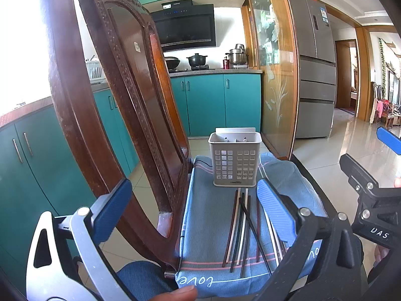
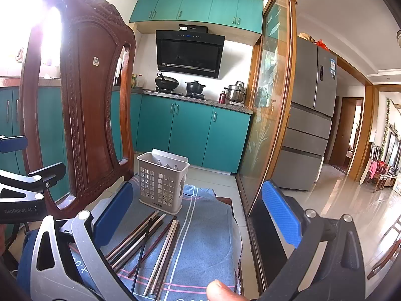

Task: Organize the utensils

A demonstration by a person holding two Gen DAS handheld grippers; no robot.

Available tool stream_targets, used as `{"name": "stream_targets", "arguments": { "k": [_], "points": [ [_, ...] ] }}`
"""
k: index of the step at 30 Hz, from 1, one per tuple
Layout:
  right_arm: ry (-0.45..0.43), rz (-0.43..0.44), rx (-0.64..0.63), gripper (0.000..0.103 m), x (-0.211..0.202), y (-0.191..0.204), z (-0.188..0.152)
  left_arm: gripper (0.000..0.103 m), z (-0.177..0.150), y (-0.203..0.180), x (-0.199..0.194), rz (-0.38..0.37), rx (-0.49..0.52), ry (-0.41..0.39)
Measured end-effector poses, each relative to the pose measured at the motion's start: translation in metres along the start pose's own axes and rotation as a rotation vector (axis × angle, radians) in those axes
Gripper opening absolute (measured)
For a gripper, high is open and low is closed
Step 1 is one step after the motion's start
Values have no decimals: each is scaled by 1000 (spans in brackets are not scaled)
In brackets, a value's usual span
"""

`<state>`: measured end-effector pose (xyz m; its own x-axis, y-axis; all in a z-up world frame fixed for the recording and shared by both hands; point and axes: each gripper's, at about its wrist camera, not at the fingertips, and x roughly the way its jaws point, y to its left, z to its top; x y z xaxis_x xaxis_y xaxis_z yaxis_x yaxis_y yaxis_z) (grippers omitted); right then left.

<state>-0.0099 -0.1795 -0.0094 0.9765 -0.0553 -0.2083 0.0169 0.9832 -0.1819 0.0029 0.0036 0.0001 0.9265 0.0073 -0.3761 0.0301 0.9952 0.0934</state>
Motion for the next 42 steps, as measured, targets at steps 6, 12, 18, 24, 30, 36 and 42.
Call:
{"name": "stream_targets", "arguments": {
  "k": [6, 12, 18, 24, 30, 36, 42],
  "points": [
    [0, 1, 0, 100, 0, 0, 0, 99, 0, 0, 0, -1, -1, 0],
    [0, 1, 2, 100, 0, 0, 0, 99, -1, 1, 1, -1, 0, 0],
    [-1, 0, 4, 100, -2, -3, -1, 99, -2, 1, 1, 0, 1, 0],
    [10, 1, 2, 100, -3, -5, -3, 99, -7, 1, 2, -1, 4, 6],
    [138, -30, -36, 100, 22, -7, -12, 99, -7, -3, 6, -6, 12, 22],
    [328, -88, -99, 100, 61, -4, -44, 99, -19, -10, 21, -69, 19, 106],
    [422, -68, -64, 94, 79, -7, -69, 99, -36, -24, 33, -87, 63, 160]
  ]
}}
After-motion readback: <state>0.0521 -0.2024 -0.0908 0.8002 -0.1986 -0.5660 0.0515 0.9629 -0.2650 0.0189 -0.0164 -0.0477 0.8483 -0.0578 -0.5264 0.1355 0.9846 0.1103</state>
